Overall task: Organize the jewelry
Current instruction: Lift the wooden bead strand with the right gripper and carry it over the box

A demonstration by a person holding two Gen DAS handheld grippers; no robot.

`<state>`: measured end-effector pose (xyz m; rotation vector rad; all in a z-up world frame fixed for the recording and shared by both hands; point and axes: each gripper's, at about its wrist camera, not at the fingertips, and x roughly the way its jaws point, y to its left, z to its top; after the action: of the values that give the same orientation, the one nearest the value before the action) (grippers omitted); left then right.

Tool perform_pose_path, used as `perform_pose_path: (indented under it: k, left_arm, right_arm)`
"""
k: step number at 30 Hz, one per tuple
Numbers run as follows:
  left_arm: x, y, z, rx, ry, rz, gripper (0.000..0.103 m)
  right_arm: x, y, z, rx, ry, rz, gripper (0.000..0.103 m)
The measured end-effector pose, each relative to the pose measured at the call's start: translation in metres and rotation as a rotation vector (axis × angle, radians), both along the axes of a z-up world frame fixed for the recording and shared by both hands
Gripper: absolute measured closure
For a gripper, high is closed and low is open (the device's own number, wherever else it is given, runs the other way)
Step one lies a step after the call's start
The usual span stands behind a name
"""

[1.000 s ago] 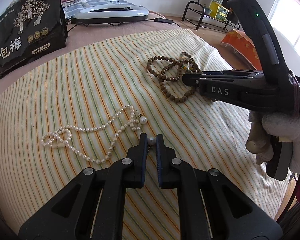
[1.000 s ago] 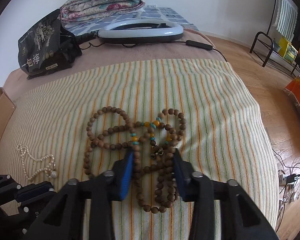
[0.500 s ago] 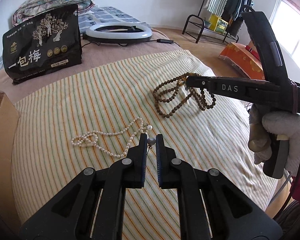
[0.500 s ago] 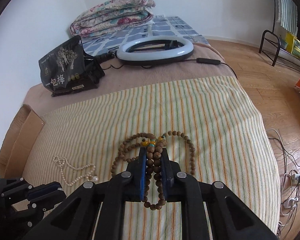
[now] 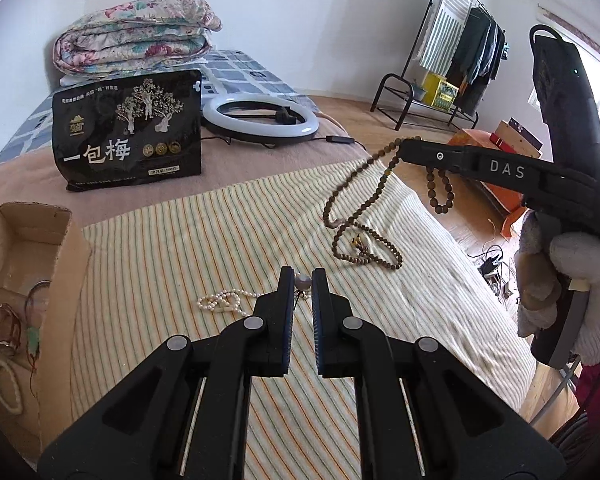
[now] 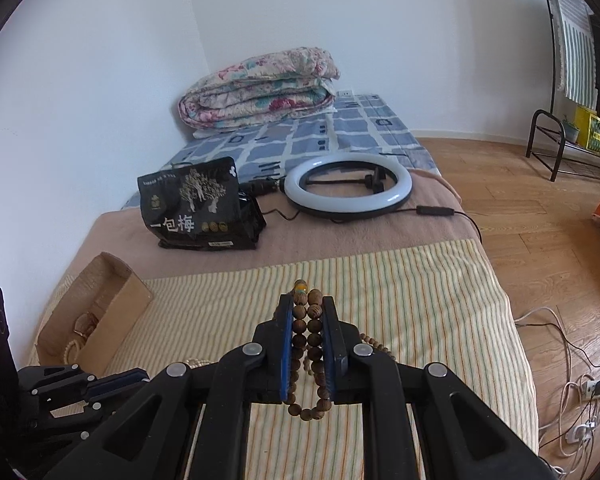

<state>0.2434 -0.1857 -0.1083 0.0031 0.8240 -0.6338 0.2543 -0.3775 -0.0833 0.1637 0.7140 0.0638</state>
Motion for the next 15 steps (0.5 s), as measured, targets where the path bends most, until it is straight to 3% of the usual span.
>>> perform_pose_path:
  k: [15]
  left_arm:
    - [-0.010,0.044,0.036,-0.055,-0.057,0.060,0.097]
  right_arm:
    - [-0.031,0.042,0.073,0.008,-0.151,0.044,0.092]
